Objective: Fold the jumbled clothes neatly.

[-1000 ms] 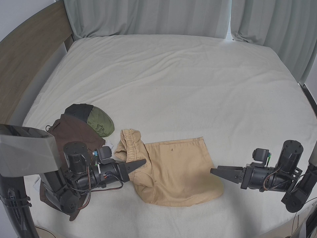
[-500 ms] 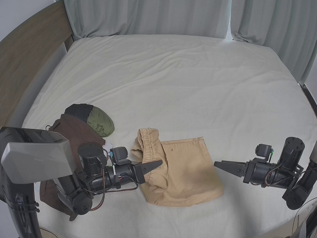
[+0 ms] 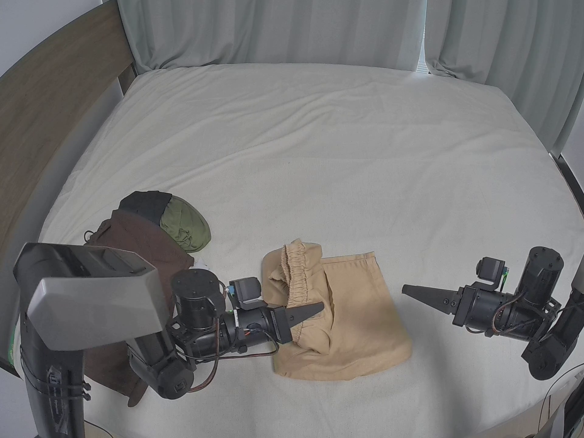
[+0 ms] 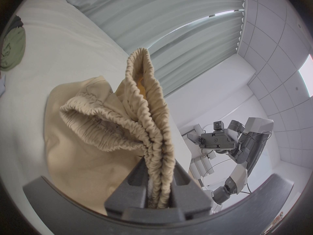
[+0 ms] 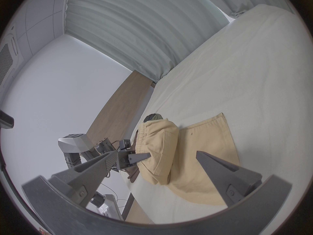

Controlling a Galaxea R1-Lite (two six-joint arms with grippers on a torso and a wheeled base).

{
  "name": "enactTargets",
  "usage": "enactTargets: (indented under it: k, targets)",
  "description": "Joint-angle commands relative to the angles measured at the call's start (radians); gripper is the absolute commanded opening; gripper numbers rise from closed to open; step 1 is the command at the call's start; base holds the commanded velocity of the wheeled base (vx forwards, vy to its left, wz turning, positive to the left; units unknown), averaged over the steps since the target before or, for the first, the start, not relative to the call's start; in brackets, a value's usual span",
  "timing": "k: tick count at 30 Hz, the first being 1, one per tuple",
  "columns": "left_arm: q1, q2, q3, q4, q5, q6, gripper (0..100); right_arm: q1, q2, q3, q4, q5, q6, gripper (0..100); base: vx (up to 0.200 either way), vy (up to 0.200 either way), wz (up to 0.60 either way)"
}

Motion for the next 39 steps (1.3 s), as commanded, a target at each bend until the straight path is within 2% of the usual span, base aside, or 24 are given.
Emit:
enactTargets:
  k: [1,19,30,31,39]
  targets:
    - [-0.027,0.046,-0.03,0.001,0.001,-0.016,0,-0.005,0.007,-0.005,0.0,0.0,0.0,100,0.0,0.0,0.0]
    - [-0.097,0.118,-0.176,0.033,0.002,-0.104,0,-0.041,0.03,-0.023,-0.002,0.003,0.002,100,0.0,0.0,0.0]
    - [-0.099,0.159,-0.226,0.034,0.035,-0.107,0,-0.053,0.029,-0.036,-0.002,0.002,0.003,100,0.0,0.0,0.0]
    - [-0.099,0.167,-0.234,0.034,0.042,-0.107,100,-0.053,0.029,-0.036,-0.002,0.002,0.003,100,0.0,0.0,0.0]
    - [-0.096,0.176,-0.248,0.03,0.058,-0.107,100,-0.053,0.03,-0.034,-0.002,0.002,0.003,100,0.0,0.0,0.0]
